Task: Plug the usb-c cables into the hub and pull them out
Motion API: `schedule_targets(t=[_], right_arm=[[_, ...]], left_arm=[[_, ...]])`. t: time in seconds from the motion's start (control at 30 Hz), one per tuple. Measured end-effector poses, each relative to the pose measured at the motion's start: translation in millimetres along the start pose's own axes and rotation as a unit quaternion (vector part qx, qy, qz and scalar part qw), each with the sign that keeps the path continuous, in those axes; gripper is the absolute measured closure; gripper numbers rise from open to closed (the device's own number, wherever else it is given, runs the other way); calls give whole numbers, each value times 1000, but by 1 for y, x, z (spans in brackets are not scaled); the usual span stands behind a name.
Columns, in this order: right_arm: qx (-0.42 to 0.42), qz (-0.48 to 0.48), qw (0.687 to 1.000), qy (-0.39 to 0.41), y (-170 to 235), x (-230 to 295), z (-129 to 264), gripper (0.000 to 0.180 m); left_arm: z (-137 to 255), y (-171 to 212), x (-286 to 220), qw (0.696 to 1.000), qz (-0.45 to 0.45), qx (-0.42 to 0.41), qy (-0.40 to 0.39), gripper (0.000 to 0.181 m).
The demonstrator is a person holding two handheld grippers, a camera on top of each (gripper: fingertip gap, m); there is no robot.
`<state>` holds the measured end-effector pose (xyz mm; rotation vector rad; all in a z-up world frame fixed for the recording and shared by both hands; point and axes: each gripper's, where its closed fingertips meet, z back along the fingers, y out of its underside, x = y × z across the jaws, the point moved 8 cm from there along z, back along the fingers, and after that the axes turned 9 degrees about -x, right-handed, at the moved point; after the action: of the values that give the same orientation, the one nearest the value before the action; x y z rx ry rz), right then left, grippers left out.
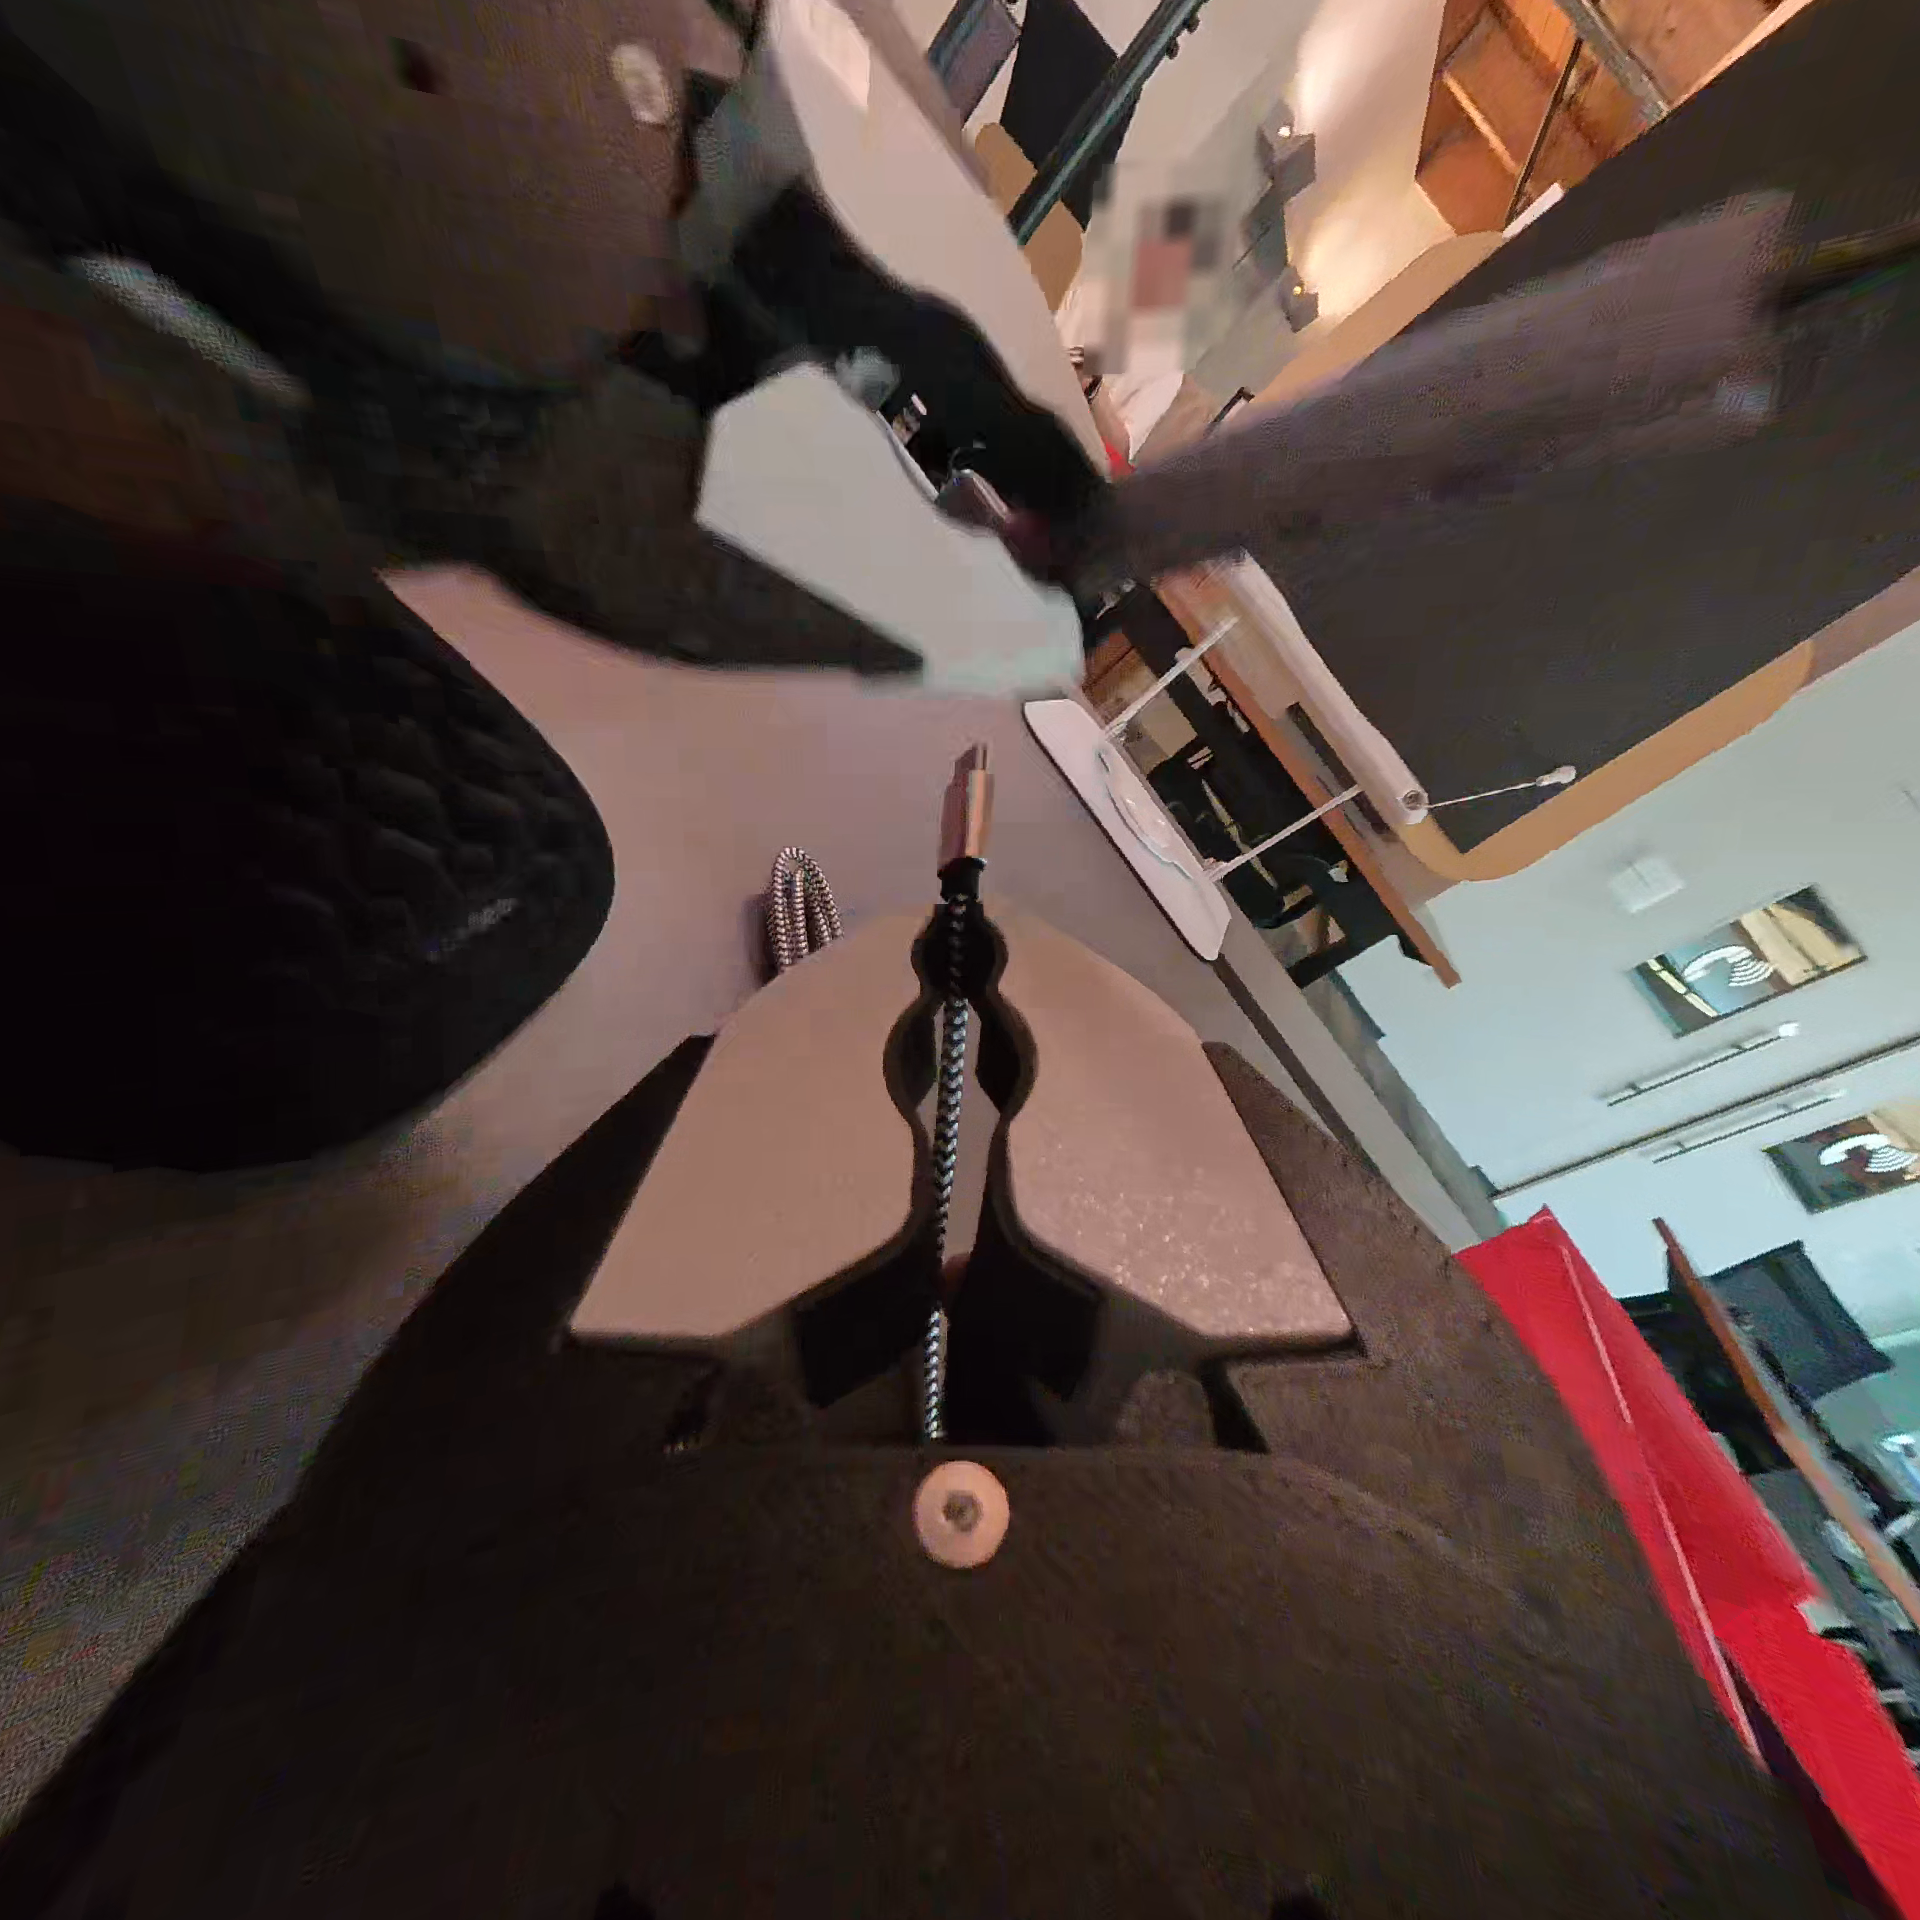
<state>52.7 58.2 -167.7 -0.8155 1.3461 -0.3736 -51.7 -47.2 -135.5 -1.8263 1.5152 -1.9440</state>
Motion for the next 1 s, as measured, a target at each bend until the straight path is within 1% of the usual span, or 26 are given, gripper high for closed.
schedule_targets(t=[0.03, 0.07, 0.1, 0.17, 0.2, 0.27, 0.33, 0.4, 0.47, 0.5, 0.57, 0.6, 0.63, 0.67, 0.7, 0.73, 0.8, 0.83, 0.9, 0.97, 1.0], right_arm=[[2, 21, 1000, -2, 5, 4, 8, 178], [4, 21, 1000, -8, 10, 6, 13, 177], [2, 3, 1000, -17, 10, 5, 16, 177], [-8, -32, 999, -19, 9, -6, 13, 177], [-25, -52, 998, -14, 8, -15, 13, 177], [-61, -97, 993, -7, 5, -37, 18, 178], [-107, -134, 985, 4, 1, -65, 30, 178], [-148, -182, 972, 26, -1, -100, 45, 178], [-166, -235, 957, 39, -2, -133, 56, 178], [-164, -263, 950, 32, -1, -144, 57, 178], [-124, -307, 944, -21, 5, -150, 51, 178], [-89, -313, 944, -56, 11, -145, 44, 178], [-50, -306, 947, -82, 19, -136, 35, 178], [-15, -291, 951, -105, 27, -126, 26, 178], [18, -279, 949, -143, 35, -112, 18, 178], [58, -275, 941, -189, 43, -98, 11, 177], [122, -255, 929, -240, 55, -78, 2, 174], [143, -233, 928, -255, 58, -72, 1, 165], [156, -192, 935, -255, 55, -71, 4, 156], [170, -173, 927, -287, 49, -71, 14, 141], [188, -166, 919, -303, 48, -72, 20, 131]], left_arm=[[-1, 24, 23, 998, 26, 51, -17, 156], [1, 26, 28, 979, 196, 11, 58, 157], [4, 14, 25, 947, 299, -43, 109, 157], [5, -11, 0, 966, 219, -64, 122, 157], [5, -23, -13, 965, 202, -86, 144, 157], [5, -29, -25, 953, 226, -88, 181, 157], [2, -19, -26, 944, 258, -71, 194, 157], [4, -9, -21, 926, 306, -58, 212, 157], [4, -2, -13, 918, 341, -56, 196, 157], [4, -1, -10, 914, 355, -58, 185, 157], [3, -2, -7, 910, 369, -66, 179, 158], [4, -2, -8, 910, 367, -68, 180, 178], [4, -3, -9, 911, 363, -71, 180, 176], [5, -3, -11, 914, 352, -71, 186, 177], [6, -5, -12, 918, 339, -76, 193, 179], [7, -6, -13, 920, 333, -79, 191, 180], [7, -7, -15, 923, 323, -76, 197, 180], [7, -6, -16, 924, 320, -73, 198, 180], [7, -6, -15, 925, 319, -75, 192, 178], [7, -6, -13, 923, 327, -81, 187, 176], [8, -6, -13, 921, 332, -83, 186, 176]])
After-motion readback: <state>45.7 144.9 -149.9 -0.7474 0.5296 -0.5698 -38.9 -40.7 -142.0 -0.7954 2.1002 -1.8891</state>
